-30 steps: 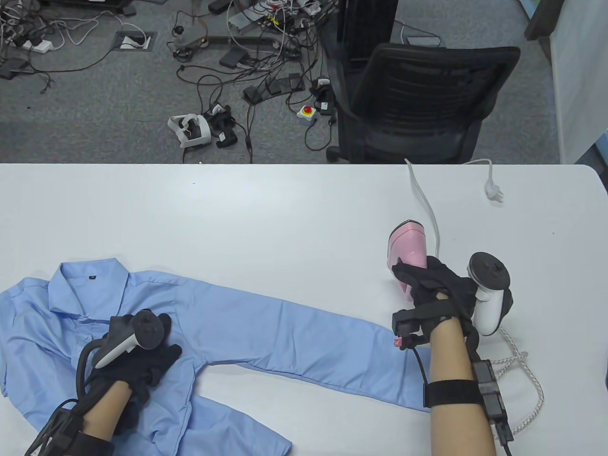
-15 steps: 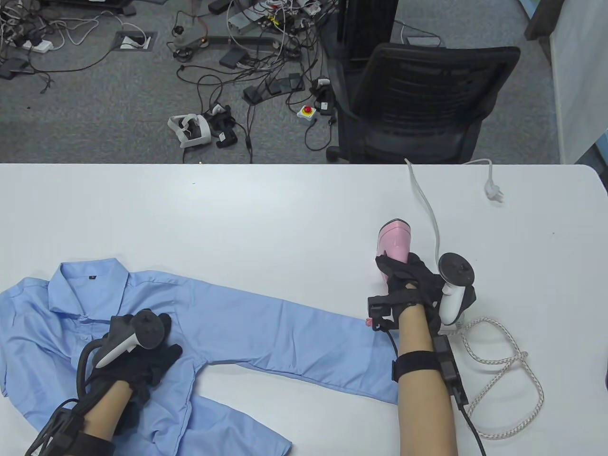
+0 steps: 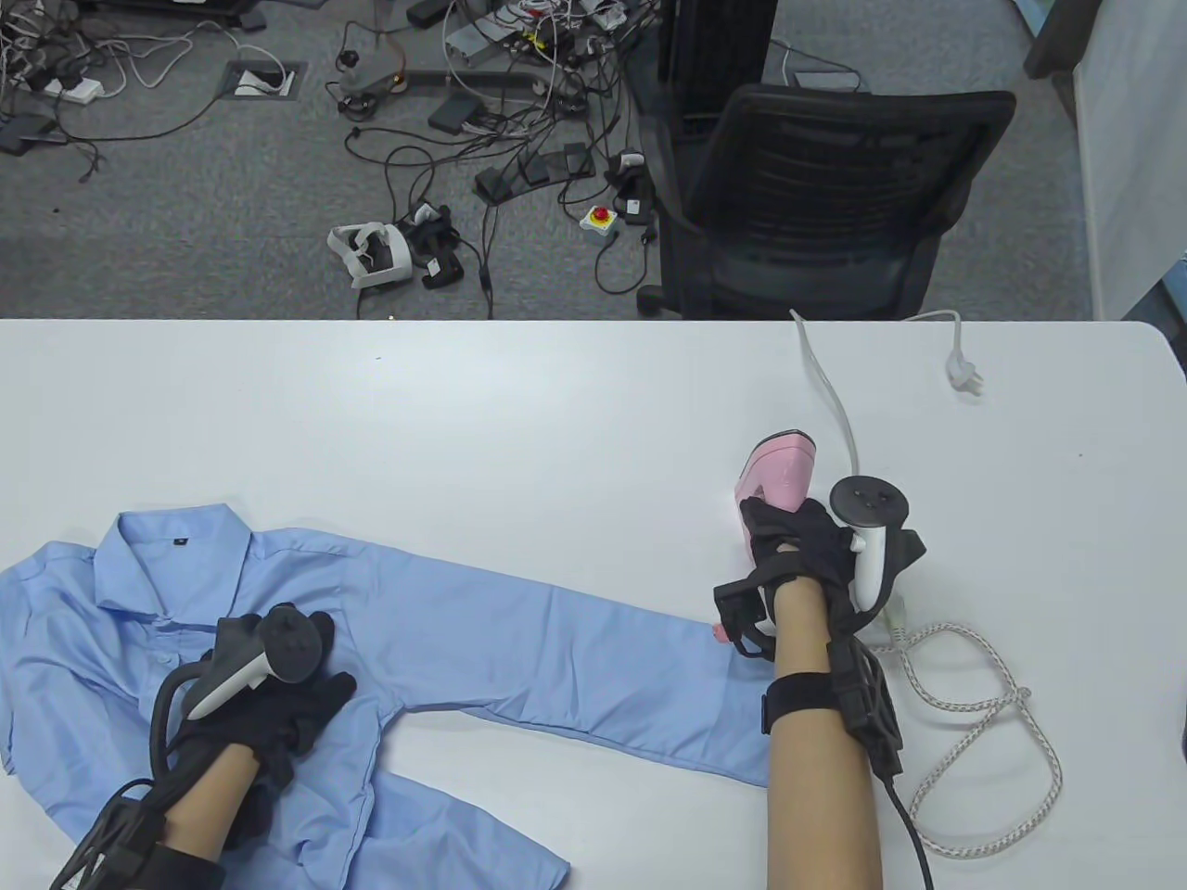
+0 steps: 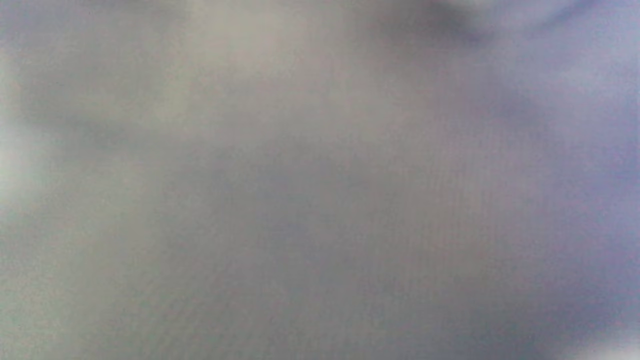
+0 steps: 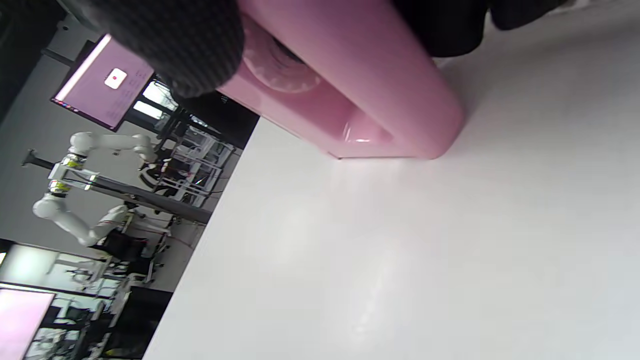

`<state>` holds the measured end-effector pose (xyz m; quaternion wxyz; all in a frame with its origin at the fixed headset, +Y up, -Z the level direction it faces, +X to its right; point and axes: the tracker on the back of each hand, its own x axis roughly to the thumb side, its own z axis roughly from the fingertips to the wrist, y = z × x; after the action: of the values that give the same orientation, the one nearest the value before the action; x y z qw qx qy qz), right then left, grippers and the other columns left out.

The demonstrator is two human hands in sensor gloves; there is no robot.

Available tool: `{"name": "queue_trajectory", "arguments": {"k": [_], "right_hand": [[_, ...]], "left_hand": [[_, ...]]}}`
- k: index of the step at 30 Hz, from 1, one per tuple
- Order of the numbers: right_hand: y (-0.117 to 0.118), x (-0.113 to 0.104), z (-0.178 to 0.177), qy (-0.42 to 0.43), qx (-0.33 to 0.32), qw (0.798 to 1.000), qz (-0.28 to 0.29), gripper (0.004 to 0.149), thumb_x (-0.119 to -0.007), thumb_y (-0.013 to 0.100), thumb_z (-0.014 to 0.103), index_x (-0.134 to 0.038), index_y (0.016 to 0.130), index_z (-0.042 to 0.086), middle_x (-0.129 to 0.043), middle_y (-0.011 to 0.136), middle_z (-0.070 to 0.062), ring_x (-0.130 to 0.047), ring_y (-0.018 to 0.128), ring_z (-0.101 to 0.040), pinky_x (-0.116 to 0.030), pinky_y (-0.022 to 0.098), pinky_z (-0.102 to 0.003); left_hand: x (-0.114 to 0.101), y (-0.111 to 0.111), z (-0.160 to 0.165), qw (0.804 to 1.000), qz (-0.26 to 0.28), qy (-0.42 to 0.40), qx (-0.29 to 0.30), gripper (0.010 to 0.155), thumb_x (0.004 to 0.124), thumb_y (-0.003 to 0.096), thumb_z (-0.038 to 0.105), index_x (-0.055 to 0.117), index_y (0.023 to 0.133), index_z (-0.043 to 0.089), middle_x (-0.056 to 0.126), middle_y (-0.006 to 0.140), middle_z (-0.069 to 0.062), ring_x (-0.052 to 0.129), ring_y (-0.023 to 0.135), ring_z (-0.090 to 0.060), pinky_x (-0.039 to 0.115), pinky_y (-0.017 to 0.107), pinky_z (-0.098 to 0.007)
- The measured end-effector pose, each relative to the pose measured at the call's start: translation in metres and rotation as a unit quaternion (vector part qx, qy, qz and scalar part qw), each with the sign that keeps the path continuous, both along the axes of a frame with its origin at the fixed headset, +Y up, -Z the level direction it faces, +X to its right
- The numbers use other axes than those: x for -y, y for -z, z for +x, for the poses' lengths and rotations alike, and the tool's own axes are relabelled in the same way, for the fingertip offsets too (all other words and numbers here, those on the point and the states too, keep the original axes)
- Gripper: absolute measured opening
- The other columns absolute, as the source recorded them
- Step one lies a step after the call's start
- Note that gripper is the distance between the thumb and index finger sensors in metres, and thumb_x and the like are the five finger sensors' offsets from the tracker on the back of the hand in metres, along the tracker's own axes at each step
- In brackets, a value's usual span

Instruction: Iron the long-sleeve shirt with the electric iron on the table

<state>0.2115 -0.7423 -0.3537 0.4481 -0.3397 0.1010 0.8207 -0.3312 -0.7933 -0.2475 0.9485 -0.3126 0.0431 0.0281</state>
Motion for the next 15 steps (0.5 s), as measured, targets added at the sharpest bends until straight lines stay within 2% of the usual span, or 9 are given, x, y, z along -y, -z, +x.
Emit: {"name": "queue_trajectory", "arguments": {"k": [2,5,7,15], "right_hand": [[-0.002,0.000,-0.001,0.009,-0.004,1.000,-0.017,0.057,-0.074,0.039,0.057,-0.055,0.082,0.026,-0.054,0.092,-0.005,-0.056,0.090,-0.044,-0.052,0.063,-0.058],[-0.008,-0.001,-0.001,0.012,-0.005,0.999,-0.040,0.075,-0.073,0.036,0.059,-0.045,0.091,0.017,-0.043,0.096,-0.012,-0.051,0.091,-0.046,-0.050,0.063,-0.060],[-0.011,-0.003,-0.002,0.015,-0.020,0.999,-0.035,0.081,-0.073,0.037,0.059,-0.038,0.095,0.015,-0.036,0.098,-0.014,-0.047,0.092,-0.047,-0.048,0.064,-0.060],[-0.036,-0.027,-0.003,0.001,-0.033,0.999,0.025,0.085,-0.072,0.036,0.059,-0.033,0.097,0.013,-0.032,0.098,-0.016,-0.045,0.093,-0.047,-0.048,0.064,-0.061]], "left_hand": [[0.000,0.000,0.000,1.000,0.000,-0.002,0.000,0.073,0.050,0.0513,0.069,0.010,0.105,0.040,-0.003,0.116,-0.001,0.000,0.106,-0.035,0.014,0.073,-0.067],[0.000,0.000,-0.001,1.000,0.002,-0.005,0.001,0.073,0.050,0.0513,0.069,0.010,0.105,0.040,-0.005,0.116,-0.001,0.000,0.106,-0.035,0.014,0.073,-0.067],[0.000,0.000,-0.002,1.000,0.003,-0.014,-0.001,0.073,0.050,0.0513,0.069,0.011,0.105,0.040,-0.003,0.116,-0.001,0.000,0.106,-0.034,0.014,0.073,-0.067],[-0.002,0.001,-0.005,0.999,0.003,-0.034,-0.002,0.072,0.050,0.0514,0.069,0.014,0.106,0.040,-0.001,0.118,-0.001,0.002,0.107,-0.035,0.013,0.072,-0.067]]}}
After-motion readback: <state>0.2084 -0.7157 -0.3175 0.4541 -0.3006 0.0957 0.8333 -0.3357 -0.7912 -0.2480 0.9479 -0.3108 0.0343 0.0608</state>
